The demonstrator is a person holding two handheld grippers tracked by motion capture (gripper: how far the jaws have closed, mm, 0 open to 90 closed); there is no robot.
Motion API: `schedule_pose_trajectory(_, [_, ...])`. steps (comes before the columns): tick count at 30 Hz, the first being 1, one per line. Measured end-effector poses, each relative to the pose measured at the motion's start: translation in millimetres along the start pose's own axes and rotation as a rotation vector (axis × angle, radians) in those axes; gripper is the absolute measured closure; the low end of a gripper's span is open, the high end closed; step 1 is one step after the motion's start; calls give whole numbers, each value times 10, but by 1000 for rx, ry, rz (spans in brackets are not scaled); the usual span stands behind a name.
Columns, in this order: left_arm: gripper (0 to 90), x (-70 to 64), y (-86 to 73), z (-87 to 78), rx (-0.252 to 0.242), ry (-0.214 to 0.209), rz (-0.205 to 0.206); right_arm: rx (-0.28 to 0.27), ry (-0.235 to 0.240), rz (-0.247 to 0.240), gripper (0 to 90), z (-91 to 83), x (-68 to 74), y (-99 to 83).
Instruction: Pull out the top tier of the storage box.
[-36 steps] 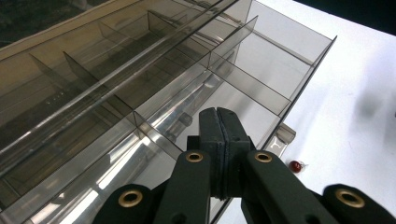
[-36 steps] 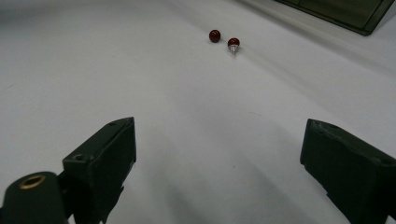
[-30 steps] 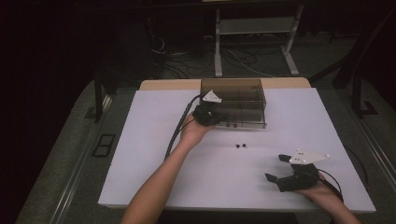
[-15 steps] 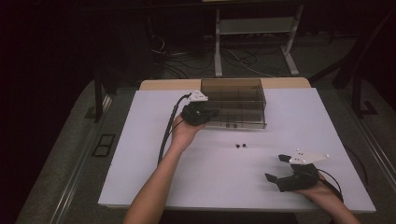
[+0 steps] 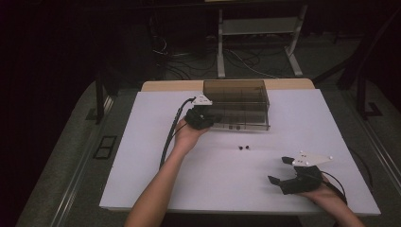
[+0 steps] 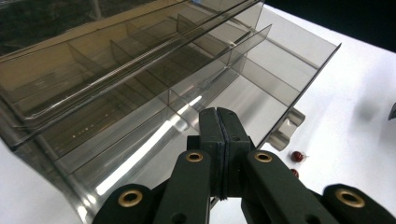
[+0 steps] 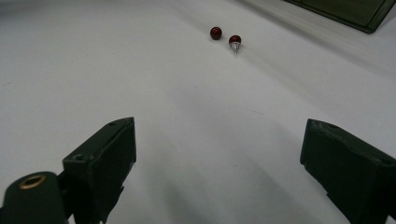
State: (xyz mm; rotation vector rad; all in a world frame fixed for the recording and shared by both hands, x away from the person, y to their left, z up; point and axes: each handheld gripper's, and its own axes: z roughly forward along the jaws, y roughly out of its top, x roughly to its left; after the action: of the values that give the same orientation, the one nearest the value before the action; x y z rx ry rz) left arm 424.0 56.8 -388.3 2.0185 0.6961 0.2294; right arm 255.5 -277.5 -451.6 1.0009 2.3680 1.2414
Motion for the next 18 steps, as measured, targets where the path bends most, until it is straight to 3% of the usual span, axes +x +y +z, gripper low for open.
schedule_pose_trajectory(18, [892,-42,2,56,1,-22,-18,3,1,5,100,6,-1,-3])
